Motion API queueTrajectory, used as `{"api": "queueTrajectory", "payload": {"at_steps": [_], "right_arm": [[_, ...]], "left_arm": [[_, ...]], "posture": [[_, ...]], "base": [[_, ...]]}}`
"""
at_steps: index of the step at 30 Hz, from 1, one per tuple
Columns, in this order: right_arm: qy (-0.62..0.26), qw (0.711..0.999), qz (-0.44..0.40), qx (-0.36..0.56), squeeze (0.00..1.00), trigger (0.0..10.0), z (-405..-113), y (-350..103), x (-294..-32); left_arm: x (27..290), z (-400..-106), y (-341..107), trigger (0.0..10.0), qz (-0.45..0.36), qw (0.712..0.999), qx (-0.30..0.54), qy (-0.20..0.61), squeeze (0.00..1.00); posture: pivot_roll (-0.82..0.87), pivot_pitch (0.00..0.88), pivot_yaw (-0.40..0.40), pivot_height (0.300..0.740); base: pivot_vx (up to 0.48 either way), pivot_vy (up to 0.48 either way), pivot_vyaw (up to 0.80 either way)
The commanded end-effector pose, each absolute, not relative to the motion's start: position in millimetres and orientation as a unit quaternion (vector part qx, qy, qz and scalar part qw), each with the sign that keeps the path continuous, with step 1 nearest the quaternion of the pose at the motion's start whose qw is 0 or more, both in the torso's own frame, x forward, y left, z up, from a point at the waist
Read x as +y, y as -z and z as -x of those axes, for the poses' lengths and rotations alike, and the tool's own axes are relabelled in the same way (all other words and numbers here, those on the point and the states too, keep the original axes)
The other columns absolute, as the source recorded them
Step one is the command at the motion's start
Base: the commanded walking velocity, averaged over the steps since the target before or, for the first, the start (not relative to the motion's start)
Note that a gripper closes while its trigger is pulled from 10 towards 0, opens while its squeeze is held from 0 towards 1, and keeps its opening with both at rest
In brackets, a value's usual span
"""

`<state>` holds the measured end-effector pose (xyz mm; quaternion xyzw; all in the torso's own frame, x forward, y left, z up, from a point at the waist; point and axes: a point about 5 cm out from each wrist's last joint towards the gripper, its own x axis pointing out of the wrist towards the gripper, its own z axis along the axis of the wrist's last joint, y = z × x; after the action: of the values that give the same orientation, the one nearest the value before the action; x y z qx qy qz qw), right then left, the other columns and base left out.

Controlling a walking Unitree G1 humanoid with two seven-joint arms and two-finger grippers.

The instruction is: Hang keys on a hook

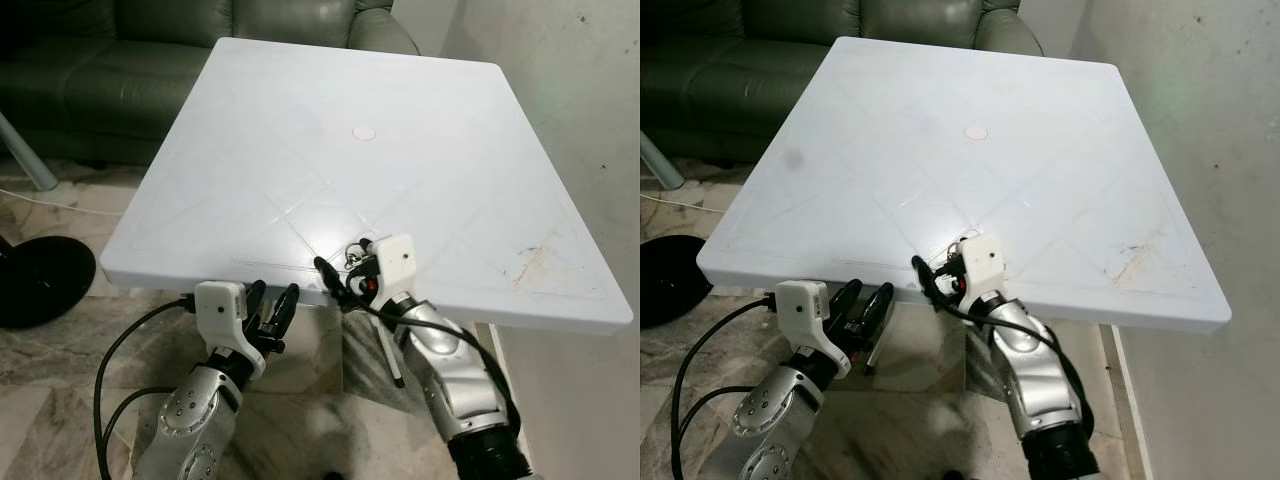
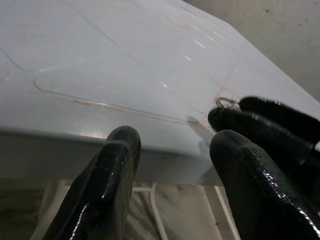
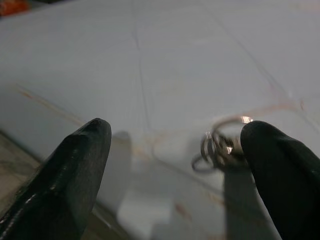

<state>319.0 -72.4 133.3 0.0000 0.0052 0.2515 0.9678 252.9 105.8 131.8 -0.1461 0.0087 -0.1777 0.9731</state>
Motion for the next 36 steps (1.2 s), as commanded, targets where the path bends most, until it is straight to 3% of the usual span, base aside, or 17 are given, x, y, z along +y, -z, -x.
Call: {"api": "queueTrajectory", "payload": {"at_steps": [1,7,8,9,11,14,15,17,18,21,36], "right_arm": [[-0.246,0.969,0.008,0.006,0.00,10.0,-315.5,-132.3,-70.4],[-0.220,0.975,0.014,0.025,0.00,9.5,-313.8,-126.7,-64.1],[-0.212,0.977,0.019,0.026,0.00,7.1,-314.1,-126.4,-64.0],[-0.209,0.977,0.021,0.025,0.00,7.1,-314.3,-126.7,-64.3],[-0.199,0.979,0.022,0.028,0.00,4.5,-315.2,-126.4,-64.7],[-0.187,0.982,0.020,0.029,0.00,3.8,-316.6,-127.2,-65.2],[-0.186,0.982,0.018,0.031,0.00,2.4,-316.6,-127.2,-64.9],[-0.182,0.983,0.017,0.032,0.00,3.1,-317.2,-127.5,-64.7],[-0.178,0.983,0.013,0.030,0.00,1.4,-317.6,-128.3,-64.3],[-0.172,0.985,0.006,0.031,0.00,0.0,-318.3,-129.2,-63.0],[-0.173,0.984,0.000,0.031,0.00,0.4,-317.2,-129.3,-60.6]], "left_arm": [[104.5,-249.2,-132.2,10.0,0.145,0.973,0.012,0.181,0.00],[105.5,-249.2,-132.8,10.0,0.146,0.973,0.013,0.178,0.00],[106.0,-249.1,-132.9,10.0,0.146,0.973,0.013,0.177,0.00],[106.1,-249.2,-132.9,10.0,0.145,0.973,0.013,0.176,0.00],[106.6,-249.0,-133.0,10.0,0.146,0.974,0.013,0.175,0.00],[107.0,-249.0,-133.4,10.0,0.147,0.974,0.013,0.173,0.00],[107.3,-248.8,-133.3,10.0,0.147,0.974,0.013,0.173,0.00],[107.6,-248.9,-133.5,10.0,0.147,0.974,0.013,0.171,0.00],[107.7,-248.7,-133.6,10.0,0.147,0.974,0.013,0.171,0.00],[108.0,-248.7,-133.9,10.0,0.148,0.974,0.013,0.169,0.00],[107.9,-248.6,-134.5,10.0,0.149,0.975,0.012,0.167,0.00]], "posture": [[0.14,0.224,-0.085,0.740],[0.15,0.225,-0.087,0.740],[0.15,0.225,-0.087,0.740],[0.15,0.225,-0.087,0.740],[0.15,0.225,-0.087,0.740],[0.16,0.229,-0.088,0.740],[0.16,0.229,-0.088,0.740],[0.16,0.230,-0.088,0.740],[0.16,0.231,-0.088,0.740],[0.16,0.231,-0.088,0.740],[0.16,0.231,-0.086,0.740]], "base": [[0.000,0.000,0.00],[0.000,0.000,0.00],[0.000,0.000,0.00],[0.000,0.000,0.00],[0.000,0.000,0.00],[0.000,0.000,0.00],[0.000,0.000,0.00],[0.000,0.000,0.00],[0.000,0.000,0.00],[0.000,0.000,0.00],[0.000,0.000,0.00]]}}
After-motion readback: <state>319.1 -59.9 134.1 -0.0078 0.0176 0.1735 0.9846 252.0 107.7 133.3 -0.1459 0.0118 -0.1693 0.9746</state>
